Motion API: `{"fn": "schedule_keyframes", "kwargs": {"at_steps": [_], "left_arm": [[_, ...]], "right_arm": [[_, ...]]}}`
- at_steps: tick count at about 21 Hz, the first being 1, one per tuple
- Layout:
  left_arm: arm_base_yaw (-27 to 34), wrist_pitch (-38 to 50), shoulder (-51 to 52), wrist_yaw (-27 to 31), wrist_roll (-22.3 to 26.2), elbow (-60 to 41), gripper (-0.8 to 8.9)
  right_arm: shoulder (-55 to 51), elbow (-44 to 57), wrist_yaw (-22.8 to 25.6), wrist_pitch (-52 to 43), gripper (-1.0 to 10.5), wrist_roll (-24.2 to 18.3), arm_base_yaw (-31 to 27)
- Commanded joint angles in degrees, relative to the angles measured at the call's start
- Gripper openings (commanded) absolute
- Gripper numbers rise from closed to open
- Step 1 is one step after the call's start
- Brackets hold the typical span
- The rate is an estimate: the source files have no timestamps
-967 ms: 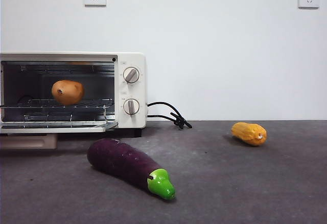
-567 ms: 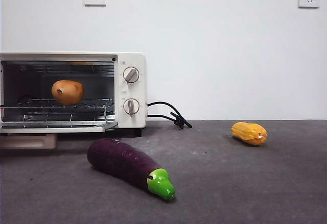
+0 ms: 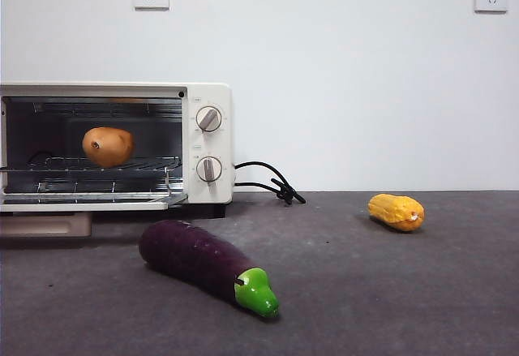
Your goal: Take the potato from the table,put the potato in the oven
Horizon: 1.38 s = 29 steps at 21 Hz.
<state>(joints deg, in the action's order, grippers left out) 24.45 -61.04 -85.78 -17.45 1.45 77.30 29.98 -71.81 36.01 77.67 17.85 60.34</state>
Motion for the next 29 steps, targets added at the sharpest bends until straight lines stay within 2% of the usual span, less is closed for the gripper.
{"fn": "schedule_keyframes", "kwargs": {"at_steps": [1,7,11,16,20,24,29], "left_arm": [[1.11,-0.81,-3.93,0.98,0.72,-0.09,-0.09],[5.84,-0.26,-12.57,-0.02,0.72,-0.09,-0.09],[8.33,1.20,-17.64,-8.20,0.68,-0.09,-0.09],[8.41,2.49,-22.34,-8.04,0.68,-0.09,-0.09],[8.37,3.17,-24.26,-8.17,0.66,-0.09,-0.09],[8.35,3.30,-24.76,-8.24,0.00,-0.09,-0.09],[7.63,3.19,-25.90,-8.61,-0.33,-0.09,-0.09]], "right_arm": [[-1.51,0.92,0.00,0.81,0.0,2.03,0.07],[-2.08,1.75,0.07,0.79,0.0,2.62,0.07],[-2.08,1.75,3.02,0.79,0.0,4.55,0.07],[-2.08,1.75,7.65,0.79,0.0,6.64,0.07],[-2.05,1.75,8.55,0.79,0.0,8.09,0.07],[-2.05,1.75,10.80,0.79,0.0,8.09,0.07],[-2.08,1.75,10.95,0.79,0.0,8.09,0.07]]}}
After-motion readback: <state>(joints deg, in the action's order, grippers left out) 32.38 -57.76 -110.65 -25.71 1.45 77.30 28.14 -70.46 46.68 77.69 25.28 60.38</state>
